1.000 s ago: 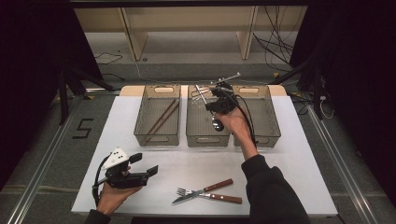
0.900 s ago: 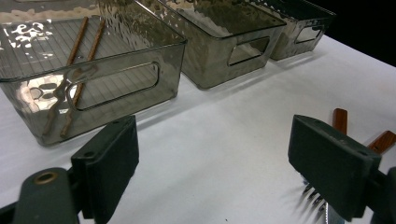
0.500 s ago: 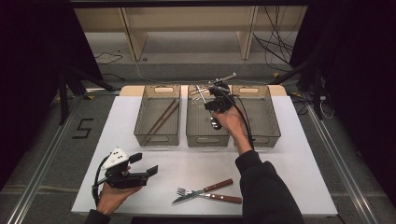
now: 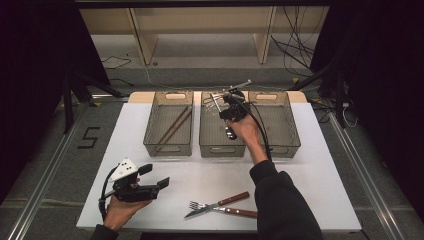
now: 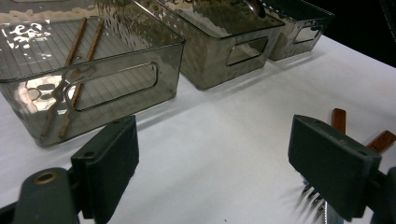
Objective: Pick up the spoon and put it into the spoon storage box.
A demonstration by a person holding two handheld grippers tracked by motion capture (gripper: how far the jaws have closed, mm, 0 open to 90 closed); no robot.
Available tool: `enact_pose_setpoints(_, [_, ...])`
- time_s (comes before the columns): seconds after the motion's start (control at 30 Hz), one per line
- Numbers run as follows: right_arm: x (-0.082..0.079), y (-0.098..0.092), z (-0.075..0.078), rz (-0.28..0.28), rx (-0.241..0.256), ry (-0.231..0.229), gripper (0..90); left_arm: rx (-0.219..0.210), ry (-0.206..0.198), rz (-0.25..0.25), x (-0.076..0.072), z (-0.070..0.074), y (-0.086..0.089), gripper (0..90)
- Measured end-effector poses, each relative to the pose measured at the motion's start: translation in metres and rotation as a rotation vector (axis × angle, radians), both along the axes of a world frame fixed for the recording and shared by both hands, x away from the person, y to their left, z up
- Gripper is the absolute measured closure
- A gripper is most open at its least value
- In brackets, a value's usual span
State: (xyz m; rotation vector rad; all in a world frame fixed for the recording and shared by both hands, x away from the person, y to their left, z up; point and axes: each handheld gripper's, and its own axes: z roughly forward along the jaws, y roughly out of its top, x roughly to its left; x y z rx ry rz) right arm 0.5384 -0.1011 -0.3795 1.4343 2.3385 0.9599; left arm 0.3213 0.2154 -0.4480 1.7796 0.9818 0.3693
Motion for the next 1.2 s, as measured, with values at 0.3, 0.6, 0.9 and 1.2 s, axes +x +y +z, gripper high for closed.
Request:
enact_pose_setpoints(0.3, [0.004, 0.003, -0.009, -0.009, -0.008, 0.026, 80.9, -0.002, 0.001, -0.001, 0.0, 0.0, 0.0, 16.0])
enact_pose_setpoints(0.6, [0.001, -0.002, -0.004, 0.011, 0.031, 0.037, 52.2, -0.002, 0.003, 0.0, 0.0, 0.0, 0.0, 16.0])
enact_pose_setpoints(0.9, [-0.033, -0.012, 0.014, 0.162, 0.079, -0.024, 38.0, -0.003, 0.005, 0.002, 0.0, -0.001, 0.0, 16.0])
enact_pose_setpoints(1.2, [-0.083, -0.023, 0.026, 0.3, 0.096, -0.075, 33.1, 0.002, 0.004, 0.004, 0.0, -0.001, -0.001, 16.0])
